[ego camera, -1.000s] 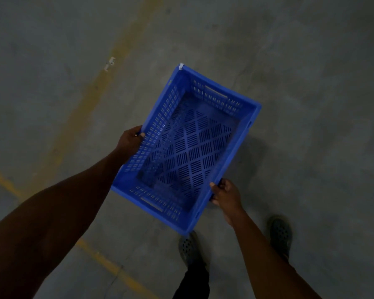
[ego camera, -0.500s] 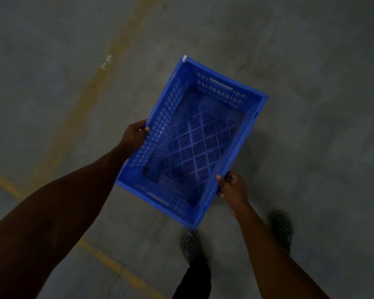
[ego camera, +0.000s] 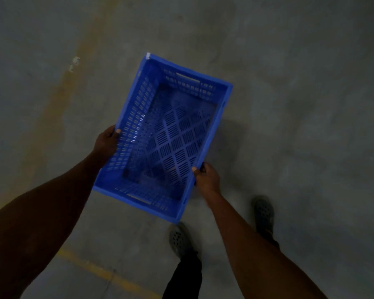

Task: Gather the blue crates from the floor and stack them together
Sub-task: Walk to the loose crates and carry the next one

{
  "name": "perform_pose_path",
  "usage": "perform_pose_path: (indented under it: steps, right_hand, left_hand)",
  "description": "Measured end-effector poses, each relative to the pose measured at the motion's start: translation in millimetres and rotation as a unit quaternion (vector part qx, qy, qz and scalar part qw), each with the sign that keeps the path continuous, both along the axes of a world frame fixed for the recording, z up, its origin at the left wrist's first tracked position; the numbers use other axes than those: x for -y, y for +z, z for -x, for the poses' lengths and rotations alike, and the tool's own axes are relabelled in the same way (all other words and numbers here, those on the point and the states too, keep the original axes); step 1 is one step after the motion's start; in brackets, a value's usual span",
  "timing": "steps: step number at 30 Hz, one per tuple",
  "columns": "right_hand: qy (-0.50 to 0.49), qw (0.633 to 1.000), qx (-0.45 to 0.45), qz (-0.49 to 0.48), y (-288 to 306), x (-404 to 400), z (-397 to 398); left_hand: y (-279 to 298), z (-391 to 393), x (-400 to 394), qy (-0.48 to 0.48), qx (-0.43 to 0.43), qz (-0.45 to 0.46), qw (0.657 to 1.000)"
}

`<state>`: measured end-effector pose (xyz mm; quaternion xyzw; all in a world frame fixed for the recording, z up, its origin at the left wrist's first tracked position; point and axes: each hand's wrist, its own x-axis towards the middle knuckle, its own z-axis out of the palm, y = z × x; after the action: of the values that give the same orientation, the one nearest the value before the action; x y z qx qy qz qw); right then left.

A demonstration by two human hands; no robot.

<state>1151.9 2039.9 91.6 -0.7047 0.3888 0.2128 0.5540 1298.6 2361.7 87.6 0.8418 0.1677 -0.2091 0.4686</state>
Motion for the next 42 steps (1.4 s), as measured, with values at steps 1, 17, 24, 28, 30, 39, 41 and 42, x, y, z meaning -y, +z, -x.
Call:
perform_pose_path:
  steps: [1, 17, 24, 28, 30, 39, 41, 42]
  right_hand:
    - [0.007, 1.0, 0.002, 0.006, 2.8, -0.3, -0.2]
    - [0.059, 0.997, -0.036, -0.018, 4.2, 3.7, 12.7]
    - [0.064, 0.997, -0.02, -0.026, -0.4, 6.0, 14.9]
    - [0.085, 0.996, -0.017, -0.022, 1.0, 6.7, 12.2]
    - [0.098, 0.995, -0.01, -0.014, 2.2, 5.4, 7.6]
    - [0.078, 0.996, -0.013, -0.03, 3.6, 6.6, 10.6]
    - [0.091, 0.995, -0.022, -0.043, -2.8, 10.4, 10.4]
    - [0.096, 0.994, -0.024, -0.052, -5.1, 12.9, 10.2]
  left_hand:
    - [-6.6, 1.6, -3.9, 0.004, 0.0, 0.0, 1.0]
    - [18.7, 23.1, 24.3, 0.118, -0.094, -0.043, 0.988]
    - [19.2, 31.2, 23.6, 0.094, -0.077, -0.076, 0.99]
    - [11.5, 32.4, -6.0, 0.098, -0.1, -0.103, 0.985]
    - [18.8, 35.6, -4.1, 0.099, -0.118, -0.117, 0.981]
    - [17.9, 44.7, -8.9, 0.087, -0.134, -0.107, 0.981]
    - [6.4, 46.8, -23.7, 0.073, -0.139, -0.118, 0.981]
    - [-5.5, 48.7, -35.1, 0.071, -0.133, -0.106, 0.983]
